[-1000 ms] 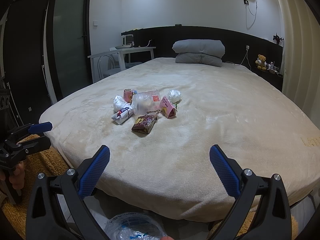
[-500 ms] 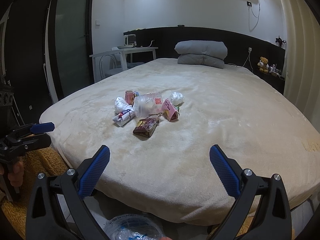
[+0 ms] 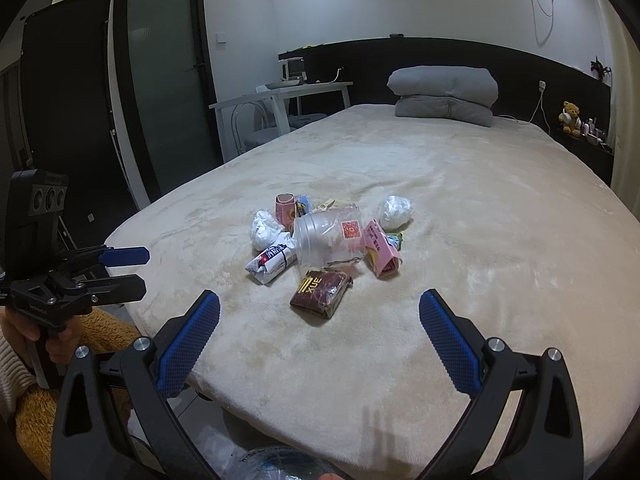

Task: Collect trash
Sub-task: 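Reach the right tool to the clear plastic cup while the left tool reaches the white tissue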

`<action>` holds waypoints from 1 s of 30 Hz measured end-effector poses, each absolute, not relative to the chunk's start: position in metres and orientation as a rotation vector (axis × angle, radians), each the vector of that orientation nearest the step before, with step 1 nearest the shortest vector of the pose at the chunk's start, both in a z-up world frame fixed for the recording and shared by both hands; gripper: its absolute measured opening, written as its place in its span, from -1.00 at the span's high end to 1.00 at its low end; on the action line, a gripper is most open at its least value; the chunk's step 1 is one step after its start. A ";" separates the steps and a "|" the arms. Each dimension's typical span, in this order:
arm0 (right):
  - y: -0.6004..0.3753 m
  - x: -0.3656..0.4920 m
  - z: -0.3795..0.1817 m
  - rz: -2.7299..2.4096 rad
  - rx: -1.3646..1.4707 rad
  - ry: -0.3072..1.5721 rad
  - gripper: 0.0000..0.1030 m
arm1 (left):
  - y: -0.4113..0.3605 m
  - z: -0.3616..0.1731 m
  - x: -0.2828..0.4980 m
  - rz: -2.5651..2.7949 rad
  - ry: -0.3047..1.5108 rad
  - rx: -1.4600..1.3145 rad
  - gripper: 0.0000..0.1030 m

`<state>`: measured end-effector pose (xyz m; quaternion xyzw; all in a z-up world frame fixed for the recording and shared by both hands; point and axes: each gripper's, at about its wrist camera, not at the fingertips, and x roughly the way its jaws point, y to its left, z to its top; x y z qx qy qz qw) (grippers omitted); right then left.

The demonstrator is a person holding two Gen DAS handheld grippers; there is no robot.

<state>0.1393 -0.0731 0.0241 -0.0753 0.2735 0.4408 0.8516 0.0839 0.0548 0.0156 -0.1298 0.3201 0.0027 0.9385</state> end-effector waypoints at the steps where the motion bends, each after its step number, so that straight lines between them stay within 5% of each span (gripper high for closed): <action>1: -0.068 0.145 0.024 0.944 -0.160 0.583 -0.92 | 0.061 0.015 0.090 0.006 0.663 -0.268 -0.88; 18: 0.016 0.233 -0.007 1.049 -0.216 0.710 -0.92 | 0.141 -0.021 0.190 -0.005 0.822 -0.336 -0.85; 30: 0.048 0.260 -0.026 1.088 -0.274 0.742 -0.87 | 0.173 -0.048 0.238 -0.063 0.864 -0.467 -0.42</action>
